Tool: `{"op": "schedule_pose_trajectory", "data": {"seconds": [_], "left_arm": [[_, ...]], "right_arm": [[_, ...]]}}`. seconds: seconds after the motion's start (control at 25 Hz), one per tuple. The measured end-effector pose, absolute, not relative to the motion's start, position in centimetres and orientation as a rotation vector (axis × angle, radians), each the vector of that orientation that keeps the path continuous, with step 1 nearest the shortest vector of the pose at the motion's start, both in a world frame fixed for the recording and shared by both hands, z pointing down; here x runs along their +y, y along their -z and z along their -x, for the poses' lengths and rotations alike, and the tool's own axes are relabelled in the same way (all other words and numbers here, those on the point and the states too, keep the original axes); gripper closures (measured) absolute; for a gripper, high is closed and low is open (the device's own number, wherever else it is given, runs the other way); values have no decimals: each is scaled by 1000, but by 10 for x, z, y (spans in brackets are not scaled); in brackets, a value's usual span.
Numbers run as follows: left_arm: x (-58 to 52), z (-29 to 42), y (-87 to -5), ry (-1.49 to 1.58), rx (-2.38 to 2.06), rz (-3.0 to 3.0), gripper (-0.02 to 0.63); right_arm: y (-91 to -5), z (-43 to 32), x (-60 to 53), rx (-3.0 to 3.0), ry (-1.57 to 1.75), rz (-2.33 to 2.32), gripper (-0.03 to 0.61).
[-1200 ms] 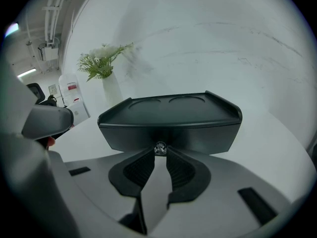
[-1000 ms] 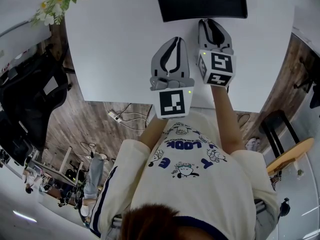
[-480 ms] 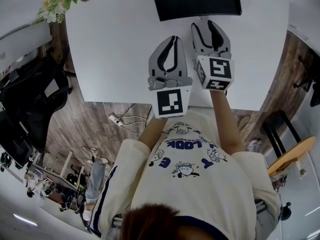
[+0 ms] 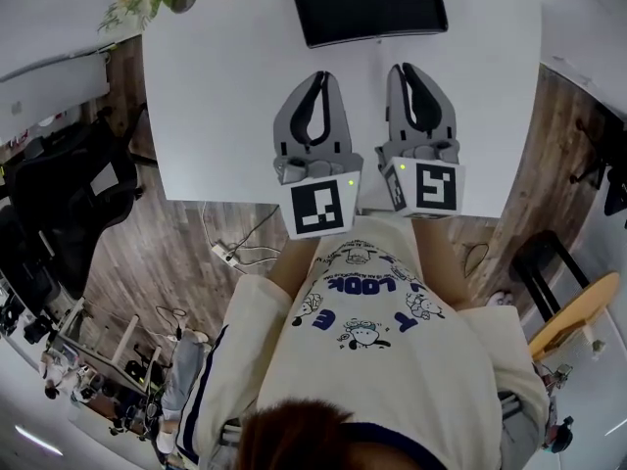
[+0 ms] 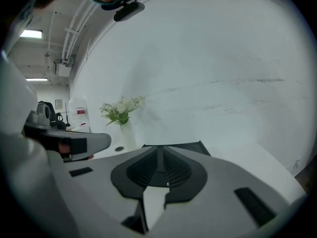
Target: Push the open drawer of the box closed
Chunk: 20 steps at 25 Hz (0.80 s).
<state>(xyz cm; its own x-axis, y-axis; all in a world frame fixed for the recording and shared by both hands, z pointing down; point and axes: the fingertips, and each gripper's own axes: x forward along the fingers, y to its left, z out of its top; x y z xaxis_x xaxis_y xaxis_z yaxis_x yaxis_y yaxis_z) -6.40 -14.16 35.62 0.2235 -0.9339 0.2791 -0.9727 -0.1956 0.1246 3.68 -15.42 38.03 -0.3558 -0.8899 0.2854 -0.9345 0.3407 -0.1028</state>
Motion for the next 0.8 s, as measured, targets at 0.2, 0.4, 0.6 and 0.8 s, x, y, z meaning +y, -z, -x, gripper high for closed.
{"op": "schedule_pose_trajectory", "data": {"seconds": [0.2, 0.4, 0.6, 0.8], "left_arm": [[-135, 61, -330, -167, -1830, -2281, 594], [-131, 57, -312, -154, -1855, -2321, 594], [-124, 54, -301, -147, -1877, -2344, 594], [-117, 52, -292, -141, -1898, -2349, 594]], "right_arm": [[-355, -39, -145, -2447, -327, -1689, 532], [-342, -39, -137, -2459, -292, -1683, 534], [-327, -42, -131, -2470, -264, -1697, 536], [-314, -44, -125, -2500, -252, -1704, 537]]}}
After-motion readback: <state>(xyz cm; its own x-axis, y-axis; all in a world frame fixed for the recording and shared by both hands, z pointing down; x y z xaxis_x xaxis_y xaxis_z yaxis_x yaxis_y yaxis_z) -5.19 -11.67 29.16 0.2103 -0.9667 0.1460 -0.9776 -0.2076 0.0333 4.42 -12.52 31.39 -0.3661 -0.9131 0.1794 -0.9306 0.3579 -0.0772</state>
